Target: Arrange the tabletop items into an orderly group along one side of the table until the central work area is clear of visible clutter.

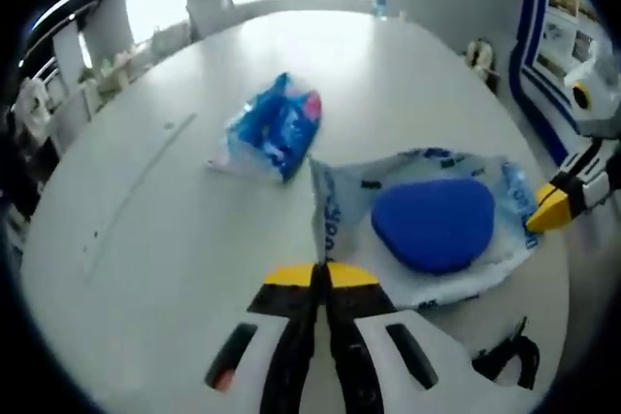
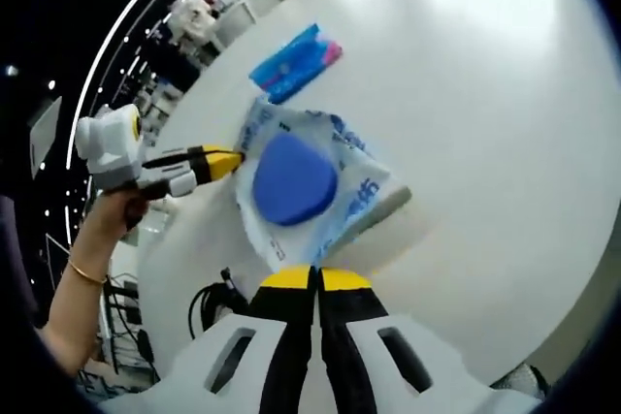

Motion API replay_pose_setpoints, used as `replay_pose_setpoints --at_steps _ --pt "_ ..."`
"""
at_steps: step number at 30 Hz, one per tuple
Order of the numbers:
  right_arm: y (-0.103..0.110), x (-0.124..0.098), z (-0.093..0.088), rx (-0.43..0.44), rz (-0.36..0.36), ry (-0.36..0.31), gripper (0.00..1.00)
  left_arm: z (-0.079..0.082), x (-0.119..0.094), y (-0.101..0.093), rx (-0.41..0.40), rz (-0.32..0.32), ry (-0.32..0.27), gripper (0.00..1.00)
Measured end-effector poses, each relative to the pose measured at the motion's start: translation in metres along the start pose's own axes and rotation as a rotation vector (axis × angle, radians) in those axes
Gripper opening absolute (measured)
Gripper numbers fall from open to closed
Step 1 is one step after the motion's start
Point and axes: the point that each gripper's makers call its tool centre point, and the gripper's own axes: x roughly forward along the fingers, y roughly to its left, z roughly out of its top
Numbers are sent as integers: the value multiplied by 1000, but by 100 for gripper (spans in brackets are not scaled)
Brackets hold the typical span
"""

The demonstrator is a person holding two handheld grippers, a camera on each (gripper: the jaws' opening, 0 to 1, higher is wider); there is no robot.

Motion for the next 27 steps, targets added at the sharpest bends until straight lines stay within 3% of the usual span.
replay_pose_setpoints --at_steps 5,13,18,23,27 --pt "5 -6 4 -76 -7 -31 1 -1 -15 -2 -22 8 -26 0" --pt "17 -12 16 -135 9 -83 1 0 -53 8 -76 91 -100 0" --pt "23 -14 29 -146 32 -111 1 -11 -81 6 -120 132 -129 0" --pt "28 -14 37 -149 44 -132 1 -20 -95 4 -179 155 -152 0" --pt "35 -16 48 -280 21 -151 1 -25 -102 3 -181 183 -167 0"
